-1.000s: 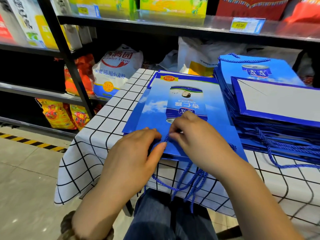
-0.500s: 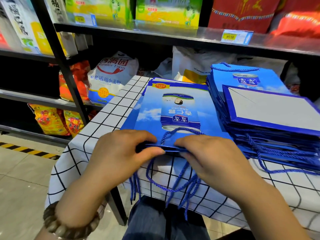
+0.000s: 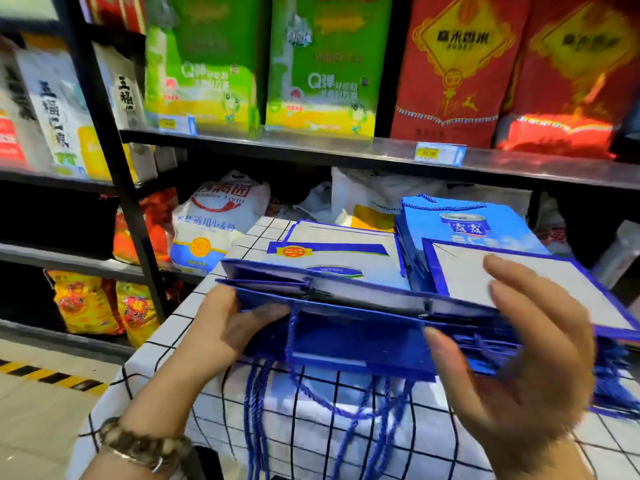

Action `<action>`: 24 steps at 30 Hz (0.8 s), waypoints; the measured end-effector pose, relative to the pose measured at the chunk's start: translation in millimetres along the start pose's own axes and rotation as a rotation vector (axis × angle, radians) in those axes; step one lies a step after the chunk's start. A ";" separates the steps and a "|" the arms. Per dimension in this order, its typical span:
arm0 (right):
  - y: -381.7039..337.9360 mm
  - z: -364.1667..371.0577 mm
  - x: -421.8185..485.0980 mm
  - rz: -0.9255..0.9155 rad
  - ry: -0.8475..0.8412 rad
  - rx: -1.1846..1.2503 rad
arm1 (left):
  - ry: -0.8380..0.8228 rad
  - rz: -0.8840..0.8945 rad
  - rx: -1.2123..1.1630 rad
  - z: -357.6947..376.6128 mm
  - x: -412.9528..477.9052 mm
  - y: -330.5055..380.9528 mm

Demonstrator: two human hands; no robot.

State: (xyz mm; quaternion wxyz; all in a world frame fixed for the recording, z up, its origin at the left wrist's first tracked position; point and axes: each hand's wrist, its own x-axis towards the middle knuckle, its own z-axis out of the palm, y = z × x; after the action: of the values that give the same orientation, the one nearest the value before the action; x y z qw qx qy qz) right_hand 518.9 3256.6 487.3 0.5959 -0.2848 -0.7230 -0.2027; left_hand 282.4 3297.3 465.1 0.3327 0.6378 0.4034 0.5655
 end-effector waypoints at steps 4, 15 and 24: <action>12.8 16.7 -4.2 0.558 -0.077 0.303 | 0.228 -0.067 -0.116 -9.7 8.9 -0.7; 16.5 34.4 83.0 0.718 0.065 0.502 | 0.272 0.360 -0.002 -29.3 55.2 102.3; 83.7 -47.4 175.7 0.686 -0.231 0.346 | 0.115 0.490 0.182 33.7 144.7 172.3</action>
State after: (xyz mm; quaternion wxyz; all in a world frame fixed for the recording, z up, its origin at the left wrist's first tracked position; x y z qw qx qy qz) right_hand 586.5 3319.8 664.9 0.5829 -0.4261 -0.6717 0.1660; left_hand 344.7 3349.2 677.7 0.1036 0.7106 0.3042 0.6259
